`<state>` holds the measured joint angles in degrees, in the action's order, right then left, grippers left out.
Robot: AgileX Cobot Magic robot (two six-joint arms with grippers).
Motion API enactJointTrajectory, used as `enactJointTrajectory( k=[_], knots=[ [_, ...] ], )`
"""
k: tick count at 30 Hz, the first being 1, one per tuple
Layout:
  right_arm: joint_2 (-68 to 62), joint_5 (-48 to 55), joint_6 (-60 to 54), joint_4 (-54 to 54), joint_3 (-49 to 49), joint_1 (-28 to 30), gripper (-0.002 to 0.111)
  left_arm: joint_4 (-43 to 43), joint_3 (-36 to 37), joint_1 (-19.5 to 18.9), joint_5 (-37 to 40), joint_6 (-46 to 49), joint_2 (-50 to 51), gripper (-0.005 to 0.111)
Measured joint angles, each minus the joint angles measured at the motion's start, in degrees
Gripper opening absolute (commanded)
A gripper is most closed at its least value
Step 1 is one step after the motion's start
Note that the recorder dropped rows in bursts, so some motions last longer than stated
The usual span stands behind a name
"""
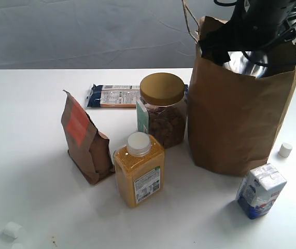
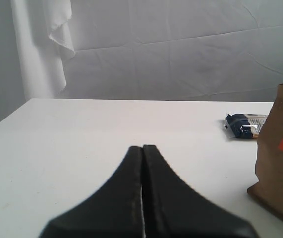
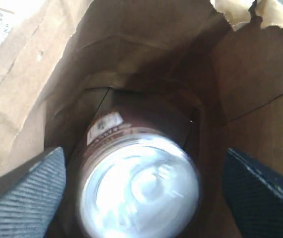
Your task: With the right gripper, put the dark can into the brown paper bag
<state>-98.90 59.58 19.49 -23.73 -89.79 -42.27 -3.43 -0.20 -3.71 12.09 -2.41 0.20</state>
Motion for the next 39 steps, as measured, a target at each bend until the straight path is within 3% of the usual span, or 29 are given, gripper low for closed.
enactJointTrajectory(
  k=[5,9,13,17,19,31,39],
  knots=[
    [0.2,0.0,0.0,-0.1,0.0,0.0,0.085,0.0,0.0,0.0,0.0,0.0,0.0,0.000],
    [0.5,0.0,0.0,-0.4,-0.3,0.0,0.075,0.0,0.0,0.0,0.0,0.0,0.0,0.000],
    [3.6,-1.1,0.0,-0.8,-0.4,0.0,0.047,0.0,0.0,0.0,0.0,0.0,0.0,0.000],
    [8.5,-1.7,0.0,0.2,-0.5,0.0,0.009,0.0,0.0,0.0,0.0,0.0,0.0,0.000],
    [10.7,-1.7,0.0,1.0,-0.5,0.0,0.000,0.0,0.0,0.0,0.0,0.0,0.0,0.000],
    [23.7,-1.5,3.8,2.6,0.3,-3.2,0.000,0.0,0.0,0.0,0.0,0.0,0.0,0.000],
    [36.1,-0.5,11.6,-2.4,11.3,-4.9,0.000,0.0,0.0,0.0,0.0,0.0,0.0,0.000]
  ],
)
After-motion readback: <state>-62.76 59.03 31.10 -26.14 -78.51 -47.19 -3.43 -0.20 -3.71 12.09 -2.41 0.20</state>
